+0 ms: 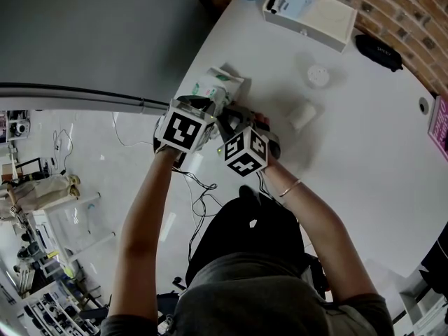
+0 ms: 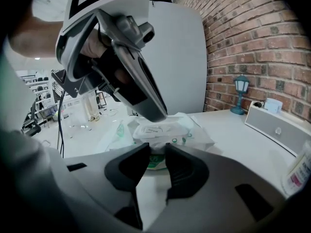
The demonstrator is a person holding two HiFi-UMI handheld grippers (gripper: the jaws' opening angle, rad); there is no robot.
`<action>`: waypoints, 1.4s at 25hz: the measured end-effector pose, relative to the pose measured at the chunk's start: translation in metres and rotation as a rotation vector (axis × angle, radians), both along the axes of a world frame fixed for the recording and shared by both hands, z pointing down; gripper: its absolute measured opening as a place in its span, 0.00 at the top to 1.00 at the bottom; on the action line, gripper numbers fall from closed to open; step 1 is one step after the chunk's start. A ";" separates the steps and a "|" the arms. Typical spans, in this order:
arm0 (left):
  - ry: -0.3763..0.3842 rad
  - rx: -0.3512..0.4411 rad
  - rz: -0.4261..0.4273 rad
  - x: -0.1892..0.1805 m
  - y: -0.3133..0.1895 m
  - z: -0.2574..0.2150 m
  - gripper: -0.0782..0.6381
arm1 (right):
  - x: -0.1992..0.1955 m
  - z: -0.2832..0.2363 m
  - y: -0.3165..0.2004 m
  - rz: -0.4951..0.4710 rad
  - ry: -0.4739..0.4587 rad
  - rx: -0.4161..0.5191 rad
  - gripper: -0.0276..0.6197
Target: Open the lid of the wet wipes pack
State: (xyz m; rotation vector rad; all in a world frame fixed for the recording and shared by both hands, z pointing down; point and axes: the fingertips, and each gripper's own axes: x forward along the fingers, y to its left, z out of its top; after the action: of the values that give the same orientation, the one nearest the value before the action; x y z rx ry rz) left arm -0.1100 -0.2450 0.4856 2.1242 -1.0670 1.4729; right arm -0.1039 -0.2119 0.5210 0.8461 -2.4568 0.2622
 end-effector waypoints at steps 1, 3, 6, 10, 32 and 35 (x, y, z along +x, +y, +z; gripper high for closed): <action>0.006 0.001 -0.001 -0.001 0.000 -0.001 0.83 | 0.000 0.000 0.000 0.000 0.001 0.000 0.78; 0.016 0.008 -0.005 -0.002 -0.002 -0.003 0.83 | 0.000 0.000 0.000 0.001 0.002 0.000 0.78; 0.003 0.031 -0.018 -0.007 -0.006 -0.009 0.84 | 0.000 0.000 0.000 0.003 0.003 0.002 0.78; 0.000 0.055 -0.037 -0.013 -0.009 -0.013 0.84 | 0.000 0.001 0.000 0.001 0.004 0.006 0.78; 0.099 0.080 -0.196 -0.061 -0.038 -0.013 0.85 | 0.001 0.002 0.000 0.005 0.011 0.018 0.78; 0.117 0.077 -0.224 -0.064 -0.042 -0.010 0.85 | 0.002 0.003 -0.001 0.006 0.012 0.017 0.78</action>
State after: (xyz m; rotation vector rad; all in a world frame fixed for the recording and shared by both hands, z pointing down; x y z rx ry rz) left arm -0.1742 -0.2871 0.4761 2.0361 -1.2879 1.2088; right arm -0.1022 -0.2124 0.5239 0.8593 -2.4493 0.2382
